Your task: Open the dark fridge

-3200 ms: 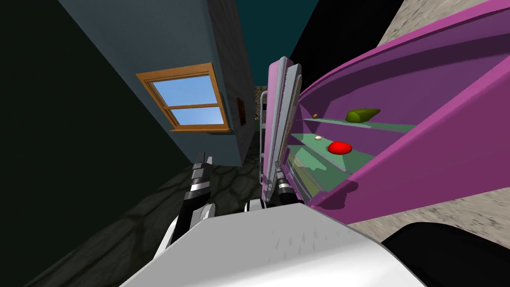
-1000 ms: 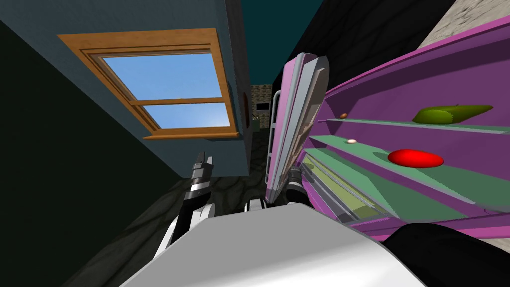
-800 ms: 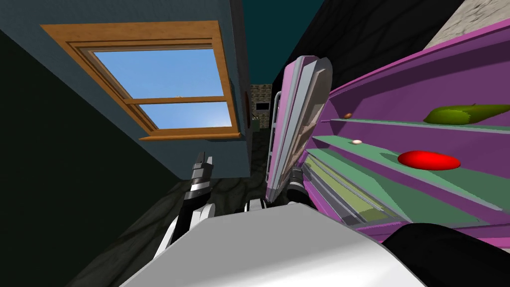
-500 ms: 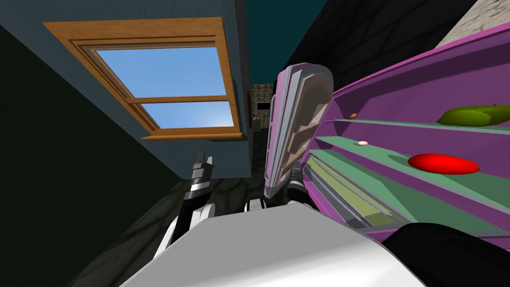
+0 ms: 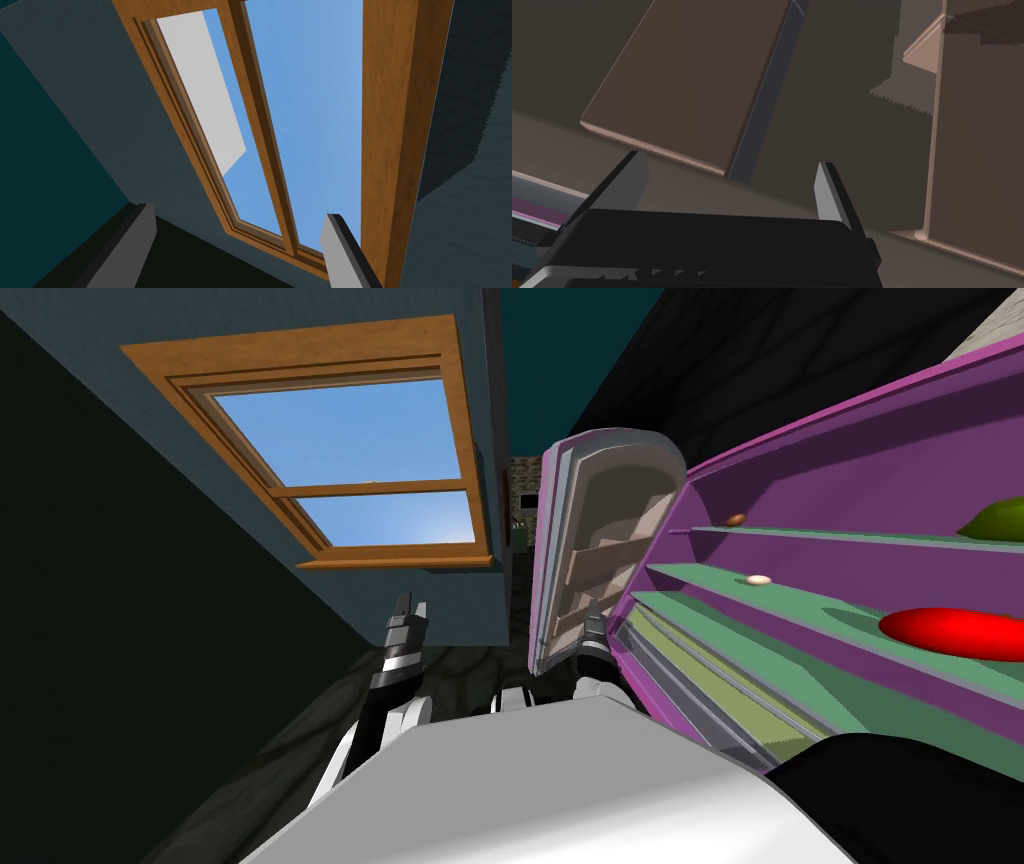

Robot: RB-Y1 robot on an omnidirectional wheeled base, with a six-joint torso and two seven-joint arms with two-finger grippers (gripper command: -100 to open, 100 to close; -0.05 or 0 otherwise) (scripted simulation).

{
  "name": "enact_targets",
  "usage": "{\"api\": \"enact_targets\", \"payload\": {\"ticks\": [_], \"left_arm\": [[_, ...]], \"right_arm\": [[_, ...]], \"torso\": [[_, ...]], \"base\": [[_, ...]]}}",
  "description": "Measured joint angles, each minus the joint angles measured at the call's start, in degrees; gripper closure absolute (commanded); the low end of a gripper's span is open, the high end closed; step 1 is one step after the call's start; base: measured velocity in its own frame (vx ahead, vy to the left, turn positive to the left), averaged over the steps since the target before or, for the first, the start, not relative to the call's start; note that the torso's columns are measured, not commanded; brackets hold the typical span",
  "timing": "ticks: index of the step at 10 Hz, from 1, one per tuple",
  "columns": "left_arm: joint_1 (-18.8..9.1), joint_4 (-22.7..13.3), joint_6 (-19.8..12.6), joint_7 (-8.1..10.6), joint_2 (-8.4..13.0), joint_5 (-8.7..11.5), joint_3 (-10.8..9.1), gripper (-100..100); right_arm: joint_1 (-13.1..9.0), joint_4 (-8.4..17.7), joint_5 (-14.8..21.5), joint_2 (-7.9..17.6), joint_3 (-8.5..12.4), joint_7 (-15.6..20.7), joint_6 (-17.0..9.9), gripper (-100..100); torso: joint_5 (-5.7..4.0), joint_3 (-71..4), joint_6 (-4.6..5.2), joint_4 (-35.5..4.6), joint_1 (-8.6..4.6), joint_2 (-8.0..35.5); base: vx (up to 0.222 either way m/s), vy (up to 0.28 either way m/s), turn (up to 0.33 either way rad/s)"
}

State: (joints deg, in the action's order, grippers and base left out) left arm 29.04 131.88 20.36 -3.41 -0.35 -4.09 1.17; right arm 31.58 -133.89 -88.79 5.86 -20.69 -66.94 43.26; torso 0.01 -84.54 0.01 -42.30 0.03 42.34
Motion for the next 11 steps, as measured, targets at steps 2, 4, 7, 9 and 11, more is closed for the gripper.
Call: {"api": "enact_targets", "payload": {"ticks": [2,4,7,9,11], "left_arm": [[0.0,0.0,0.0,0.0,0.0,0.0,0.0,0],[0.0,0.0,0.0,0.0,0.0,0.0,0.0,0],[0.0,0.0,0.0,0.0,0.0,0.0,0.0,0],[0.0,0.0,0.0,0.0,0.0,0.0,0.0,0],[0.0,0.0,0.0,0.0,0.0,0.0,0.0,0]], "right_arm": [[-3.43,1.5,0.23,1.05,1.41,1.86,1.52,-100],[-7.06,2.68,0.16,2.05,3.07,4.35,3.07,-100],[-11.62,3.84,0.69,2.73,4.38,7.47,5.24,-100],[-15.16,5.63,1.45,3.23,5.71,9.44,7.03,-100],[-19.44,7.35,1.57,3.63,7.6,12.31,9.0,-100]], "torso": [[-0.02,-0.03,-0.01,0.01,-0.07,-0.05],[-0.01,-0.06,-0.01,0.03,-0.04,-0.08],[-0.04,0.04,0.0,-0.02,-0.12,0.07],[0.01,-0.07,-0.01,0.03,0.02,-0.11],[-0.01,-0.06,0.0,0.02,-0.03,-0.08]], "base": [[0.064,0.051,0.069],[0.063,0.047,0.08],[0.045,0.027,0.039],[0.068,0.045,0.082],[0.048,0.031,0.022]]}}
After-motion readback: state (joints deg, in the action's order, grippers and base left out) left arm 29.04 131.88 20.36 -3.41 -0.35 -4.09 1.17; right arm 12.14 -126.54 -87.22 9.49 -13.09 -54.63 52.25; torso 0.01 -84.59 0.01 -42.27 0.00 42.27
